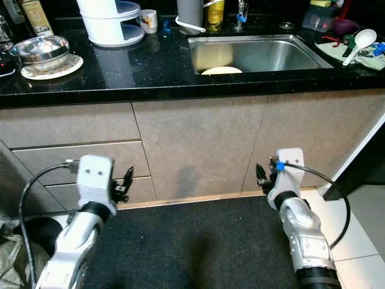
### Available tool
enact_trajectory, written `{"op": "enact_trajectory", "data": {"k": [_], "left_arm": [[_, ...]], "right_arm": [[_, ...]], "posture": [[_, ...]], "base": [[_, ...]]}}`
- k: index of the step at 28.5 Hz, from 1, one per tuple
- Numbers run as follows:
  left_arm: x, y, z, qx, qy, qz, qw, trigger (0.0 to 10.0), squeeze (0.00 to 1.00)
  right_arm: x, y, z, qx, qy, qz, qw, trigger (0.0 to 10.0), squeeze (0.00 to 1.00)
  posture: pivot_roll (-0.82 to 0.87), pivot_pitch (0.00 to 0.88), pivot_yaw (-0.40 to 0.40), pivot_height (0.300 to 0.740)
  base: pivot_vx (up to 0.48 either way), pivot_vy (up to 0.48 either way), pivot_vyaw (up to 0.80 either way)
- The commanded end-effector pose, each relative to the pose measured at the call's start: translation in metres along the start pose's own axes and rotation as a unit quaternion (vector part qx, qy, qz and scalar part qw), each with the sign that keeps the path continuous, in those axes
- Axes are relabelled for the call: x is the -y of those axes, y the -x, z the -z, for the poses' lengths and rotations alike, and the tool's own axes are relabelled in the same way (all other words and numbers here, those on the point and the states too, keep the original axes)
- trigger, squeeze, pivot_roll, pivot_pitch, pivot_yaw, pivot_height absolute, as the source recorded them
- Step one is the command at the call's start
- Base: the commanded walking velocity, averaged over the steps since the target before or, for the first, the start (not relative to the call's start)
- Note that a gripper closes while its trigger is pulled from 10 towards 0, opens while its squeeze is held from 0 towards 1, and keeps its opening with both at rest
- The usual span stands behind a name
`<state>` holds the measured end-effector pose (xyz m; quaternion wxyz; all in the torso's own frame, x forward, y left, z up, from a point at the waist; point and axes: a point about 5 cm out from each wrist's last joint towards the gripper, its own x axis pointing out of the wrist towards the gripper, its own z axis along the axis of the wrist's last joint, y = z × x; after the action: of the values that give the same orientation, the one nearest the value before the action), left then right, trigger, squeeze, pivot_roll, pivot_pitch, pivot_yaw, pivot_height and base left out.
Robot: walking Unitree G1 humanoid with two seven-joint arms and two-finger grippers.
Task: Kitchen organization
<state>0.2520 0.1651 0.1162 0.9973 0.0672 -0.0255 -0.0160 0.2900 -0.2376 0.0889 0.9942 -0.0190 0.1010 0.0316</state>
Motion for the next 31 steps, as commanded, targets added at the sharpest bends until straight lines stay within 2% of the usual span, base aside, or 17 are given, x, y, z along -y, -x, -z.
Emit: {"op": "enact_trajectory", "data": {"k": [1, 4, 8, 10, 13, 14, 16, 18, 19, 20, 21, 24, 25, 26, 31], "left_arm": [[-0.006, -0.001, 0.008, -0.006, -0.002, -0.002, 1.0, 10.0, 0.0], [-0.02, -0.004, 0.02, -0.024, -0.008, -0.019, 0.999, 10.0, 0.0], [-0.025, -0.004, 0.025, -0.028, -0.012, -0.019, 0.999, 10.0, 0.0], [-0.03, 0.001, 0.045, -0.061, -0.013, -0.012, 0.998, 10.0, 0.0], [-0.034, 0.004, 0.055, -0.078, -0.008, -0.013, 0.997, 10.0, 0.0], [-0.036, 0.005, 0.061, -0.088, -0.01, -0.012, 0.996, 10.0, 0.0], [-0.036, 0.005, 0.061, -0.088, -0.01, -0.012, 0.996, 10.0, 0.0], [-0.04, 0.01, 0.073, -0.111, -0.008, -0.011, 0.994, 10.0, 0.0], [-0.04, 0.01, 0.073, -0.111, -0.008, -0.011, 0.994, 10.0, 0.0], [-0.042, 0.013, 0.08, -0.126, -0.004, -0.012, 0.992, 10.0, 0.0], [-0.042, 0.013, 0.08, -0.126, -0.004, -0.012, 0.992, 10.0, 0.0], [-0.049, 0.015, 0.096, -0.156, 0.007, -0.025, 0.987, 10.0, 0.0], [-0.049, 0.015, 0.096, -0.156, 0.007, -0.025, 0.987, 10.0, 0.0], [-0.051, 0.016, 0.101, -0.166, 0.012, -0.033, 0.986, 10.0, 0.0], [-0.052, 0.018, 0.105, -0.168, 0.013, -0.035, 0.985, 10.0, 0.0]], "right_arm": [[0.006, -0.001, 0.001, 0.003, 0.012, 0.011, 1.0, 10.0, 0.0], [0.013, -0.003, 0.004, -0.005, 0.023, 0.016, 1.0, 10.0, 0.0], [0.017, -0.004, 0.0, 0.001, 0.029, 0.019, 0.999, 10.0, 0.0], [0.019, -0.005, -0.013, 0.026, 0.039, 0.019, 0.999, 10.0, 0.0], [0.016, -0.006, -0.021, 0.045, 0.045, 0.02, 0.998, 10.0, 0.0], [0.008, -0.006, -0.028, 0.061, 0.06, 0.007, 0.996, 10.0, 0.0], [0.008, -0.006, -0.028, 0.061, 0.06, 0.007, 0.996, 10.0, 0.0], [-0.014, -0.005, -0.042, 0.09, 0.091, -0.032, 0.991, 10.0, 0.0], [-0.014, -0.005, -0.042, 0.09, 0.091, -0.032, 0.991, 10.0, 0.0], [-0.033, -0.005, -0.049, 0.108, 0.115, -0.059, 0.986, 10.0, 0.0], [-0.033, -0.005, -0.049, 0.108, 0.115, -0.059, 0.986, 10.0, 0.0], [-0.073, -0.004, -0.05, 0.116, 0.196, -0.117, 0.967, 10.0, 0.0], [-0.073, -0.004, -0.05, 0.116, 0.196, -0.117, 0.967, 10.0, 0.0], [-0.086, -0.002, -0.046, 0.115, 0.214, -0.137, 0.96, 10.0, 0.0], [-0.098, 0.001, -0.044, 0.111, 0.221, -0.158, 0.956, 10.0, 0.0]], "posture": [[-0.02, 0.0, -0.03, 0.74], [-0.02, 0.0, -0.033, 0.74], [-0.03, 0.0, -0.037, 0.74], [-0.02, 0.0, -0.031, 0.74], [-0.03, 0.0, -0.025, 0.74], [-0.03, 0.0, -0.021, 0.74], [-0.03, 0.0, -0.021, 0.74], [-0.03, 0.0, -0.003, 0.74], [-0.03, 0.0, -0.003, 0.74], [-0.04, 0.0, 0.001, 0.74], [-0.04, 0.0, 0.001, 0.74], [-0.03, 0.0, 0.001, 0.74], [-0.03, 0.0, 0.001, 0.74], [-0.02, 0.0, 0.001, 0.74], [-0.02, 0.0, 0.002, 0.74]], "base": [[0.0, 0.0, 0.0], [0.0, 0.0, 0.0], [0.0, 0.0, 0.0], [0.0, 0.0, 0.0], [0.0, 0.0, 0.0], [0.0, 0.0, 0.0], [0.0, 0.0, 0.0], [0.0, 0.0, 0.0], [0.0, 0.0, 0.0], [0.0, 0.0, 0.0], [0.0, 0.0, 0.0], [0.0, 0.0, 0.0], [0.0, 0.0, 0.0], [0.0, 0.0, 0.0], [0.0, 0.0, -0.32]]}}
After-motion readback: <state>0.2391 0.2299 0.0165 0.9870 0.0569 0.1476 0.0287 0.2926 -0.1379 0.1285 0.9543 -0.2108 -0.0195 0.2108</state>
